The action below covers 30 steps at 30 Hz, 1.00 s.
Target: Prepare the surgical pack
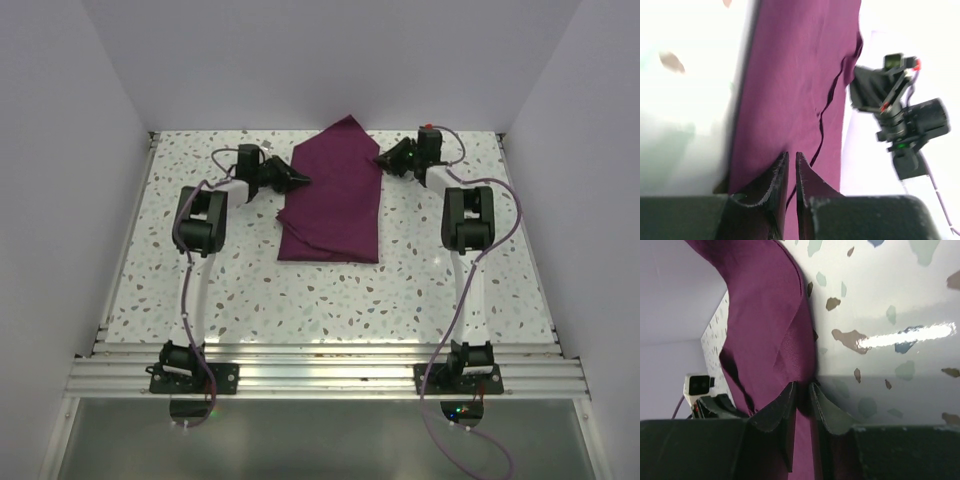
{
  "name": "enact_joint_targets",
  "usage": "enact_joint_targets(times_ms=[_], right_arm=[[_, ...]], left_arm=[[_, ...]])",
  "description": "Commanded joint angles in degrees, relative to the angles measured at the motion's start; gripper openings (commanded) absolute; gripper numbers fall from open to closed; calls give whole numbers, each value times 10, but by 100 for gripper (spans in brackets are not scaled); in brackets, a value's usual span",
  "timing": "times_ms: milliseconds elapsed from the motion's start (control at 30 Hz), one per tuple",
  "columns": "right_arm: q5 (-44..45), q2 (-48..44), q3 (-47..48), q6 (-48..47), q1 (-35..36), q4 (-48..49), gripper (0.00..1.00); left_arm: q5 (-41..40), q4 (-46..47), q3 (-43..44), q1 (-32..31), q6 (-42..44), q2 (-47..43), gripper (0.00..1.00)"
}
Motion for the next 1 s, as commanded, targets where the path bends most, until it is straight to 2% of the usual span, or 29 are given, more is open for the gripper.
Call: enact_joint_targets(times_ms=[0, 167, 267, 400, 467, 500, 567, 800, 867, 900, 967], right_arm=[[-31, -50, -34, 24, 8, 43, 19], [-34, -9, -51, 59, 7, 85, 17], [-22, -1, -49, 66, 4, 98, 16], [16, -12, -42, 28, -21, 64, 23], [9, 8, 25, 5, -29, 8, 24], [0, 22, 47, -1, -30, -7, 30], [-4, 23, 83, -13, -30, -18, 33], [-59, -16, 71, -17, -18, -1, 35], [-65, -16, 60, -24, -15, 0, 35], [-58, -16, 56, -31, -13, -12, 38], [-45, -15, 47, -42, -14, -16, 42]], left_arm=[[-12, 54, 61, 12, -54, 43, 15], [-42, 107, 100, 13, -116, 83, 15], [-66, 109, 126, 12, -123, 97, 15], [-76, 92, 159, 12, -124, 117, 16], [-79, 96, 166, 12, -129, 124, 17], [-80, 99, 165, 12, -133, 125, 17], [-84, 99, 164, 12, -133, 124, 17], [-86, 121, 147, 12, -142, 119, 18], [-82, 127, 143, 12, -142, 116, 21], [-82, 122, 143, 12, -125, 112, 26], [-90, 106, 139, 13, -90, 88, 29]])
